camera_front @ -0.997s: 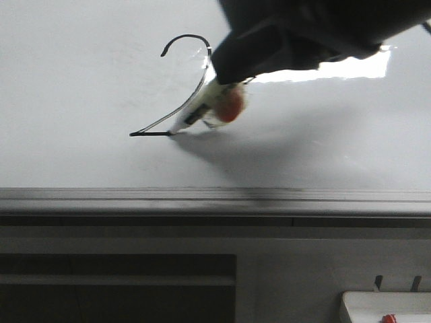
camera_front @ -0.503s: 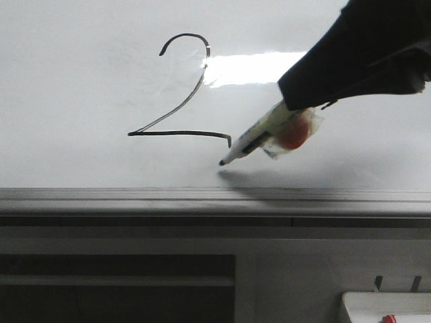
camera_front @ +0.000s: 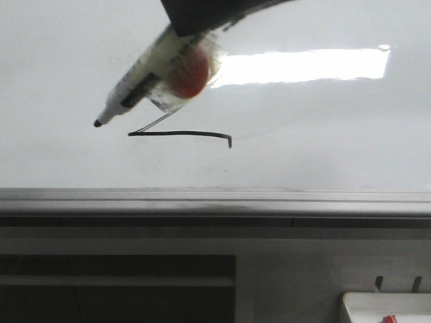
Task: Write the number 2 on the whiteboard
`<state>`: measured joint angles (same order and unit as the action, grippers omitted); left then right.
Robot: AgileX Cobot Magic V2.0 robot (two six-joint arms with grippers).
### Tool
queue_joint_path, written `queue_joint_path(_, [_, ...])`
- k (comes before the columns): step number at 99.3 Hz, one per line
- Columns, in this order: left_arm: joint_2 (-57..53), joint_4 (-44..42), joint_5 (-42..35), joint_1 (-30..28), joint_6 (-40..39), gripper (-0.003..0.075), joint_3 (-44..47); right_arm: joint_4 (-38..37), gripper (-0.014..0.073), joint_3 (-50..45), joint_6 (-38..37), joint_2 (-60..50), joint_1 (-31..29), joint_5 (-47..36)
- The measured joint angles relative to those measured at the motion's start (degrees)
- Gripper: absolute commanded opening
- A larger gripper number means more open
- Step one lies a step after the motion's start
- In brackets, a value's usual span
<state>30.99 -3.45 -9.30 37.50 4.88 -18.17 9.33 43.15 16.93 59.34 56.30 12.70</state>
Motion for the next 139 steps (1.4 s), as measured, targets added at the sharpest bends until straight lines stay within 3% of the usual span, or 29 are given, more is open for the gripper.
queue_joint_path(20, [0.00,-7.00,9.30,10.72,0.00,0.0365,0.10,-3.11,-0.0071,6.10,0.00,4.48,0.00,5.95])
queue_joint_path(44, [7.86,-15.89,11.49,21.25,0.00,0.0365,0.10,-4.41,-0.0071,11.25,0.00,8.12,3.36,11.69])
queue_joint_path(71, [19.05,-14.02,4.55,20.54,0.00,0.0272,0.10,-4.95,-0.0071,13.74,0.00,8.15,6.26,17.60])
queue_joint_path(91, [21.54,-13.19,1.32,20.42,0.00,0.0256,0.10,-4.95,-0.0071,13.82,0.00,8.15,6.51,19.03])
queue_joint_path(98, [21.76,-12.94,1.21,20.31,0.00,0.0179,0.10,-4.95,-0.0071,13.82,0.00,8.15,6.51,19.12])
queue_joint_path(108, [21.81,-12.91,1.09,20.31,0.00,-0.0020,0.10,-4.84,-0.0071,13.82,0.00,8.15,6.51,19.40])
queue_joint_path(133, [21.81,-12.91,1.09,20.31,0.00,-0.0020,0.10,-4.84,-0.0067,13.82,0.00,8.15,6.51,19.79])
queue_joint_path(139, [21.81,-12.91,1.09,20.31,0.00,-0.0020,0.10,-4.84,-0.0013,13.82,0.00,8.15,6.51,19.66])
